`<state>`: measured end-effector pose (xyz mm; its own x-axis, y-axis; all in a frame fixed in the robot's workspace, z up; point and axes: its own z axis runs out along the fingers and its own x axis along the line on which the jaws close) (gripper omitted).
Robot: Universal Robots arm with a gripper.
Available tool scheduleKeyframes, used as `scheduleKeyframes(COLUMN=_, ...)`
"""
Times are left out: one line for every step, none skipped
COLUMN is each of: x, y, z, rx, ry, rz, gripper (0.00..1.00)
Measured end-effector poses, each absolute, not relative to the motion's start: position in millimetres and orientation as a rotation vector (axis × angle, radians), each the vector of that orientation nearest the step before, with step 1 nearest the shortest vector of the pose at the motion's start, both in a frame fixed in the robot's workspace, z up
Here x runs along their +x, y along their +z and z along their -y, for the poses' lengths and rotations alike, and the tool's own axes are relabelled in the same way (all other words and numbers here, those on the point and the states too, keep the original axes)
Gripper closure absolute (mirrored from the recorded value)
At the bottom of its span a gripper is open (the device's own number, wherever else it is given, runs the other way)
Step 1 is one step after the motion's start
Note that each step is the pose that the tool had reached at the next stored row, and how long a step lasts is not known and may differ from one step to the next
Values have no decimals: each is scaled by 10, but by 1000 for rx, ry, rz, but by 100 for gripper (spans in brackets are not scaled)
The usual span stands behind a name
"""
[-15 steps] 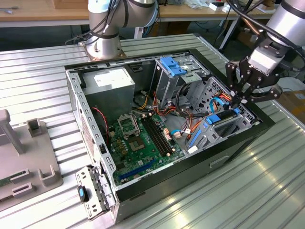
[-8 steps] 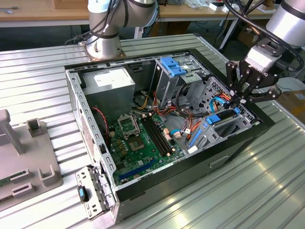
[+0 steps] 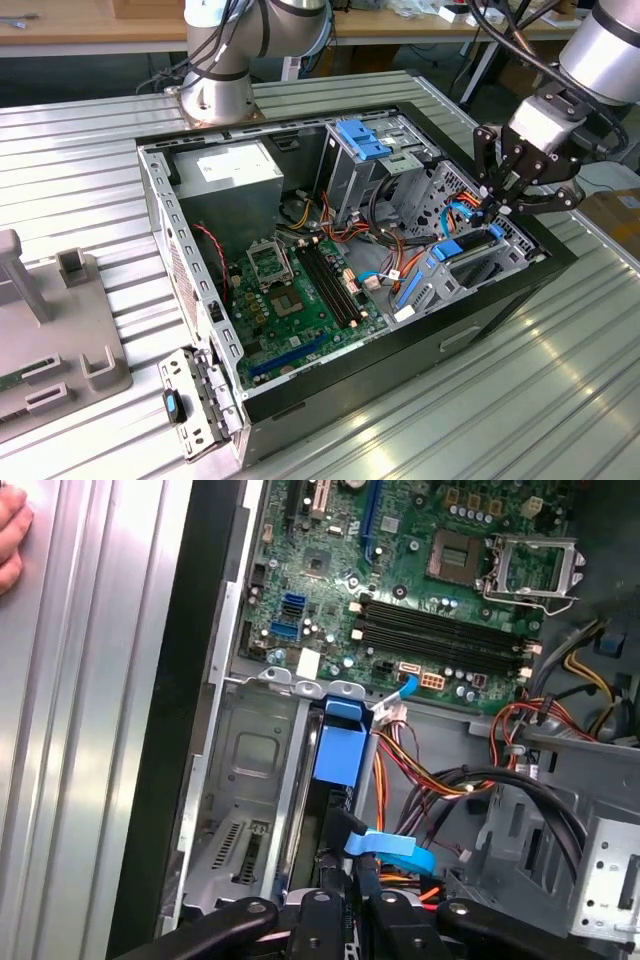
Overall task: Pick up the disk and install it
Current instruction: 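Insert the first disk wire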
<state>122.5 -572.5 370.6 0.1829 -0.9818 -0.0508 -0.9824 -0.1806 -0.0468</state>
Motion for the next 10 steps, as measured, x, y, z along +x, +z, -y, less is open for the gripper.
scheduleKeyframes(x=1225, y=3702, z=5725, rx=-2353, ry=14, rz=-1977, gripper=84)
scheduleKeyframes(x=1225, y=3673, z=5725, rx=-2317, ry=12, rz=-2018, gripper=84)
scheduleKeyframes(x=1225, y=3661, z=5726, rx=-2303, ry=11, rz=-2035, gripper=84)
scheduleKeyframes(x=1225, y=3658, z=5726, rx=-2295, ry=10, rz=-2043, gripper=84)
scheduleKeyframes(x=1225, y=3658, z=5726, rx=-2295, ry=10, rz=-2044, gripper=84)
scheduleKeyframes(x=1225, y=3657, z=5726, rx=-2294, ry=10, rz=-2044, gripper=84)
scheduleKeyframes(x=1225, y=3649, z=5730, rx=-2294, ry=11, rz=-2044, gripper=84)
scheduleKeyframes(x=1225, y=3636, z=5734, rx=-2294, ry=11, rz=-2044, gripper=84)
scheduleKeyframes(x=1225, y=3625, z=5736, rx=-2294, ry=11, rz=-2045, gripper=84)
scheduleKeyframes(x=1225, y=3595, z=5742, rx=-2292, ry=11, rz=-2046, gripper=84)
